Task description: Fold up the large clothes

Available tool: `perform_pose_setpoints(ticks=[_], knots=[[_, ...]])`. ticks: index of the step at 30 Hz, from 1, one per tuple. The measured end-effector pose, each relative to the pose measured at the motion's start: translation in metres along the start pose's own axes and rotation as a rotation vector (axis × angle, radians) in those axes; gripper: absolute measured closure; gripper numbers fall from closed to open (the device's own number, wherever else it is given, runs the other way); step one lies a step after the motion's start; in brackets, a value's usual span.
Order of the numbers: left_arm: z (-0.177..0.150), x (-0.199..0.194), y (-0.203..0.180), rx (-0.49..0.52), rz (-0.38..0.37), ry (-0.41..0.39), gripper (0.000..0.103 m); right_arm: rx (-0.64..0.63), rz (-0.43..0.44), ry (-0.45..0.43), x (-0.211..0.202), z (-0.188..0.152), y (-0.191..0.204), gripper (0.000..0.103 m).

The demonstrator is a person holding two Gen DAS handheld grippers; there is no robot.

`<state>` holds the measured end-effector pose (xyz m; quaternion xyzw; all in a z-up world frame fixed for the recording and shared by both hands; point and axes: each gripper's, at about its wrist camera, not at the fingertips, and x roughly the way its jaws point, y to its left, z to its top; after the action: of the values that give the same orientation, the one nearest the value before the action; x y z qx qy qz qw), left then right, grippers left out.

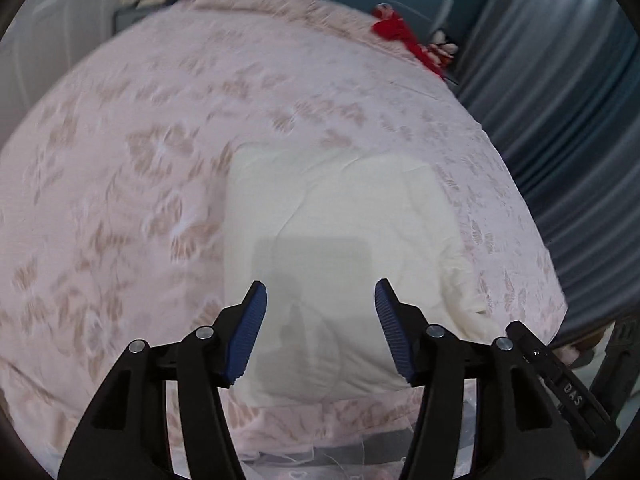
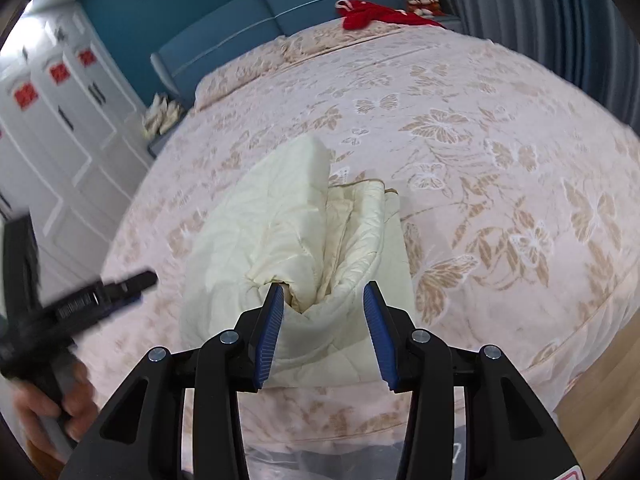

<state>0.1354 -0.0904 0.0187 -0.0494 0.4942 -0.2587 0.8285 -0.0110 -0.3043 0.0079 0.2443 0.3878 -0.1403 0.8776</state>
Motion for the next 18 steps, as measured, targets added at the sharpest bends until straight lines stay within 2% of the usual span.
perform_pose_setpoints(ticks=[3, 5, 8, 11, 12, 14, 16, 18], knots=[[0.006, 0.006, -0.008, 0.045, 0.049, 0.006, 0.049, -0.021, -0.046, 0.021, 0.008, -0.007, 0.001, 0.06], [0.014, 0.009, -0.017, 0.077, 0.049, 0.01, 0.049, 0.012, -0.027, -0.015, -0.007, -0.009, -0.004, 0.06], [0.035, 0.01, -0.037, 0.132, 0.046, -0.004, 0.049, -0.012, 0.005, -0.059, -0.024, -0.006, -0.002, 0.06], [0.051, 0.013, -0.055, 0.21, 0.081, -0.037, 0.049, -0.048, 0.068, -0.007, -0.013, -0.006, 0.006, 0.06], [0.055, 0.015, -0.061, 0.224, 0.091, -0.039, 0.049, -0.056, 0.055, 0.023, -0.003, -0.007, 0.006, 0.06], [0.064, 0.026, -0.074, 0.253, 0.089, -0.026, 0.049, -0.062, 0.026, 0.065, 0.016, -0.014, 0.002, 0.067], [0.071, 0.037, -0.083, 0.275, 0.086, -0.003, 0.049, -0.05, -0.01, 0.097, 0.029, -0.022, -0.01, 0.085], [0.077, 0.048, -0.088, 0.282, 0.084, 0.024, 0.049, 0.013, 0.008, 0.139, 0.042, -0.031, -0.03, 0.089]])
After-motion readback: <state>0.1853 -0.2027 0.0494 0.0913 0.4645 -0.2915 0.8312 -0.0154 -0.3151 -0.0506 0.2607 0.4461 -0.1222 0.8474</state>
